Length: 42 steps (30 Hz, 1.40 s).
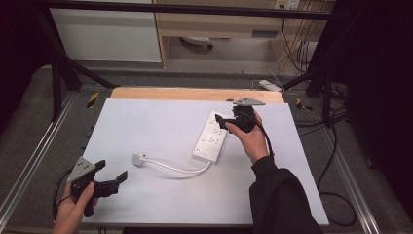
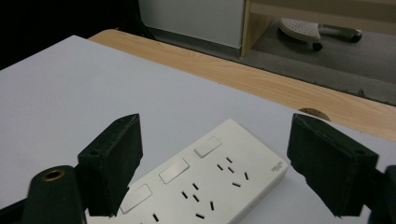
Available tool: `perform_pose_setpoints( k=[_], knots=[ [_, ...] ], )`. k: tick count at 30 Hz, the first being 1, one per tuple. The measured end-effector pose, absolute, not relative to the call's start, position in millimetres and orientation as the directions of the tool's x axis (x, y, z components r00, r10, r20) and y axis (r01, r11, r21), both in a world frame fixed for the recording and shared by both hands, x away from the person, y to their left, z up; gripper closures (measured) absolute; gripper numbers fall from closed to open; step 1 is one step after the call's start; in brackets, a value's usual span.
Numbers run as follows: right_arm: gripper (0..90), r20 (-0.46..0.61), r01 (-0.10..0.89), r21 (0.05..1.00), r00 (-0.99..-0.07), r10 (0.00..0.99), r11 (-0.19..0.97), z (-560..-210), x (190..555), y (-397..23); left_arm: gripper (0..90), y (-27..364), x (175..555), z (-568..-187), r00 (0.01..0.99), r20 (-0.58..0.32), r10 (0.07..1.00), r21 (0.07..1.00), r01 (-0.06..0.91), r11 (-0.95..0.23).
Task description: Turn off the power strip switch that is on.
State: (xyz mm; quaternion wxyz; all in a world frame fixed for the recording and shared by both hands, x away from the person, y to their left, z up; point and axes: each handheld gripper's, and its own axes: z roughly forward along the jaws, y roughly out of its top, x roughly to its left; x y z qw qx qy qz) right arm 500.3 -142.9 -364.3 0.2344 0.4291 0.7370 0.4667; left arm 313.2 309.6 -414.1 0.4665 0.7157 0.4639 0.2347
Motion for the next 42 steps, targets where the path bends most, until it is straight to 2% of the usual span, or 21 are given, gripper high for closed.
perform_pose_setpoints(
  k=[6,7,14,24,32,36,42],
  knots=[
    [26.3,0.052,0.407,0.891,-0.527,0.848,0.199,-363.8,501.8,-141.0,6.0,309.7,313.3,-414.2,0.458,-0.096,0.884,0.885,0.446,-0.134],
    [32.1,0.046,0.406,0.890,-0.532,0.846,0.207,-364.3,503.0,-139.9,6.0,309.6,313.2,-414.2,0.458,-0.096,0.884,0.885,0.446,-0.135],
    [48.2,0.033,0.391,0.896,-0.531,0.847,0.210,-367.9,507.4,-137.3,6.0,309.9,313.3,-414.1,0.460,-0.098,0.883,0.885,0.445,-0.134],
    [66.0,0.007,0.368,0.902,-0.533,0.846,0.225,-375.5,514.5,-135.0,6.0,309.9,313.5,-414.3,0.460,-0.097,0.883,0.884,0.447,-0.135],
    [77.3,0.012,0.372,0.899,-0.548,0.836,0.231,-383.4,520.1,-133.1,6.0,310.2,314.1,-414.7,0.457,-0.096,0.884,0.883,0.448,-0.136],
    [82.9,0.055,0.409,0.884,-0.570,0.820,0.226,-387.1,522.9,-130.8,6.0,310.0,314.0,-414.7,0.458,-0.094,0.884,0.883,0.448,-0.139],
    [88.3,0.062,0.437,0.867,-0.572,0.818,0.240,-394.1,528.2,-127.7,6.1,310.0,314.1,-414.7,0.458,-0.094,0.884,0.883,0.448,-0.138]
  ],
)
